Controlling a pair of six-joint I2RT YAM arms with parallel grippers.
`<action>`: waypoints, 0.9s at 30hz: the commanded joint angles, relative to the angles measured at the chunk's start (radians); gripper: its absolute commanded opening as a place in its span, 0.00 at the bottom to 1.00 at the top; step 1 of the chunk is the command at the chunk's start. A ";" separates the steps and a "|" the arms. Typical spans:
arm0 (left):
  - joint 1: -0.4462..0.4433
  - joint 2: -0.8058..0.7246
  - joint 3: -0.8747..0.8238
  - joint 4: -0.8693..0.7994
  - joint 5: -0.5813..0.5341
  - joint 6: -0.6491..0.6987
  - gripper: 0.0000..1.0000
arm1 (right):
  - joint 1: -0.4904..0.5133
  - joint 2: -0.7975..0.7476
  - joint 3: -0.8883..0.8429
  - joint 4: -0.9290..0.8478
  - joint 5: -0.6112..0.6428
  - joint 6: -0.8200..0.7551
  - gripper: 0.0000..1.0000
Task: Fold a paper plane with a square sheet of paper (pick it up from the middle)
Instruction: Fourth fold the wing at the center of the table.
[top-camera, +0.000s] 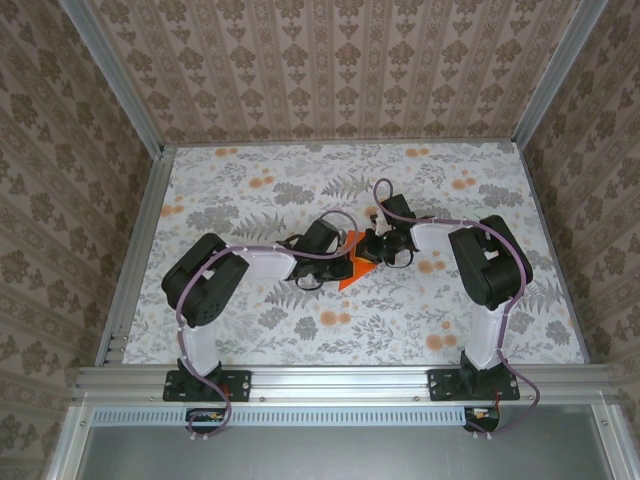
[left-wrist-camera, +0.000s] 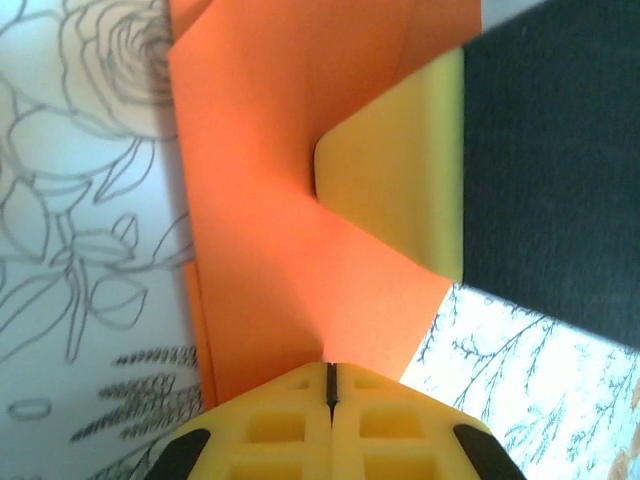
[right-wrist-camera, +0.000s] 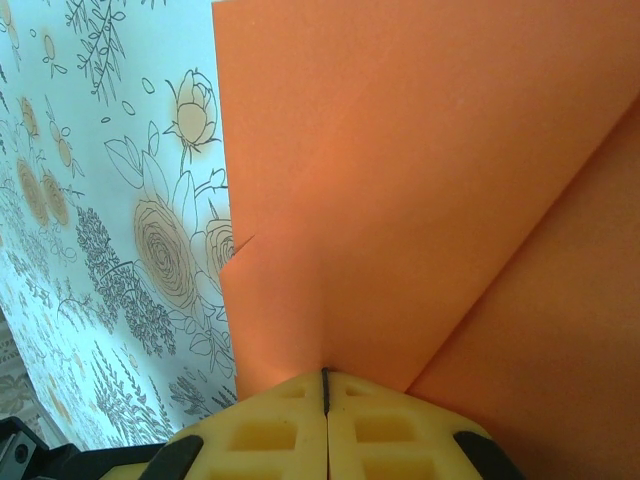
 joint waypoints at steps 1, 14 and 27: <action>-0.029 -0.041 -0.083 -0.119 0.030 -0.018 0.04 | -0.006 0.082 -0.017 -0.076 0.156 0.010 0.06; -0.053 -0.217 -0.181 -0.173 -0.001 -0.018 0.03 | -0.012 0.074 -0.015 -0.080 0.157 0.003 0.06; -0.011 -0.147 -0.051 -0.017 -0.102 -0.034 0.02 | -0.012 0.059 -0.008 -0.048 0.103 0.020 0.06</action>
